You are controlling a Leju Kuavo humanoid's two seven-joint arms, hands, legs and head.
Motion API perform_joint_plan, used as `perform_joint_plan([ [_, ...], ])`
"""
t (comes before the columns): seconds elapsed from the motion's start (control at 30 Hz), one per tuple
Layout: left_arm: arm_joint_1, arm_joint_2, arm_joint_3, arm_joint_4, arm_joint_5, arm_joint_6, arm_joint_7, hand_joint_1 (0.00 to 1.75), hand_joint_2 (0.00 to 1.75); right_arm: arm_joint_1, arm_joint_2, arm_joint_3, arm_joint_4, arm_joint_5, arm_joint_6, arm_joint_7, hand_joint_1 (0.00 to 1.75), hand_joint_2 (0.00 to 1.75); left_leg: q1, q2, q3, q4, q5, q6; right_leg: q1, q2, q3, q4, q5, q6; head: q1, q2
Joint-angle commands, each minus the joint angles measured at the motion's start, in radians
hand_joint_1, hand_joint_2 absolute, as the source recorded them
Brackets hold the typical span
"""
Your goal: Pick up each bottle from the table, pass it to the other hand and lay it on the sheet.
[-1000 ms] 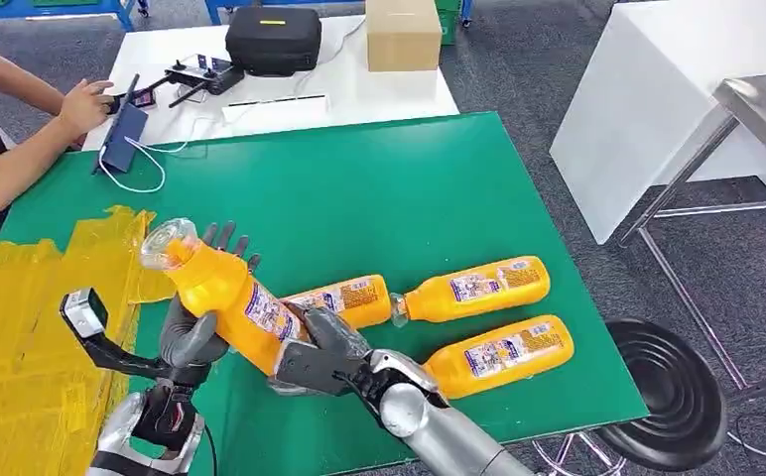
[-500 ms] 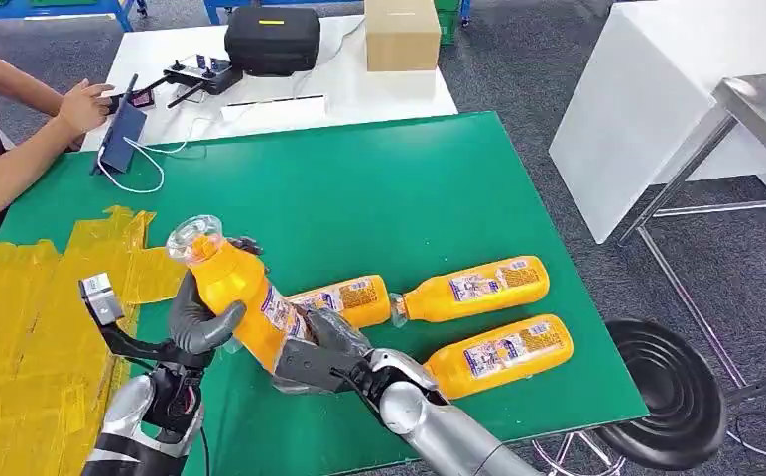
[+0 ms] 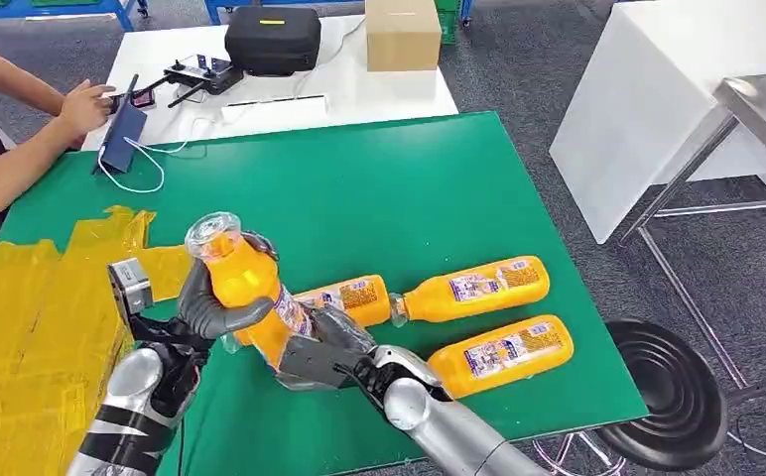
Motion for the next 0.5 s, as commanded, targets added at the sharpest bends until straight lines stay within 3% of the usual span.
perform_joint_plan([
  [0.03,-0.021,-0.018,0.076,-0.040,-0.071,0.125,-0.023,1.75,1.75,0.005,-0.074,-0.068,-0.123,0.009,-0.063,-0.013,0.00,1.75,0.000,-0.002,0.000,0.000,0.000,0.000,0.000,0.000,0.001,0.000,0.000,0.000,0.000,0.000],
  [0.07,-0.012,-0.031,0.103,-0.083,-0.092,0.172,-0.035,1.75,1.75,0.014,-0.097,-0.089,-0.161,0.013,-0.073,-0.009,0.00,0.00,0.001,-0.003,0.001,0.001,-0.001,-0.001,0.001,0.000,0.002,0.000,-0.001,0.000,0.000,0.000],
  [0.27,0.021,-0.069,0.207,-0.299,-0.243,0.404,-0.069,1.75,1.75,0.075,-0.187,-0.218,-0.315,0.039,-0.075,0.006,0.00,0.00,0.001,-0.005,-0.002,0.002,-0.001,0.000,0.001,-0.003,0.001,0.000,-0.001,0.000,0.000,0.000],
  [0.33,0.027,-0.081,0.217,-0.339,-0.484,0.599,-0.082,1.75,1.75,0.090,-0.207,-0.251,-0.342,0.055,-0.074,0.014,0.00,0.00,0.001,-0.004,-0.001,0.002,-0.001,0.000,0.000,-0.001,0.001,0.000,-0.001,0.000,0.000,0.000],
  [0.5,0.028,-0.089,0.218,-0.346,-0.514,0.624,-0.077,1.75,1.75,0.088,-0.206,-0.253,-0.342,0.060,-0.068,0.016,0.00,0.00,0.000,-0.003,0.000,0.001,-0.001,0.000,0.000,0.000,0.001,0.000,-0.001,0.000,0.000,0.000],
])
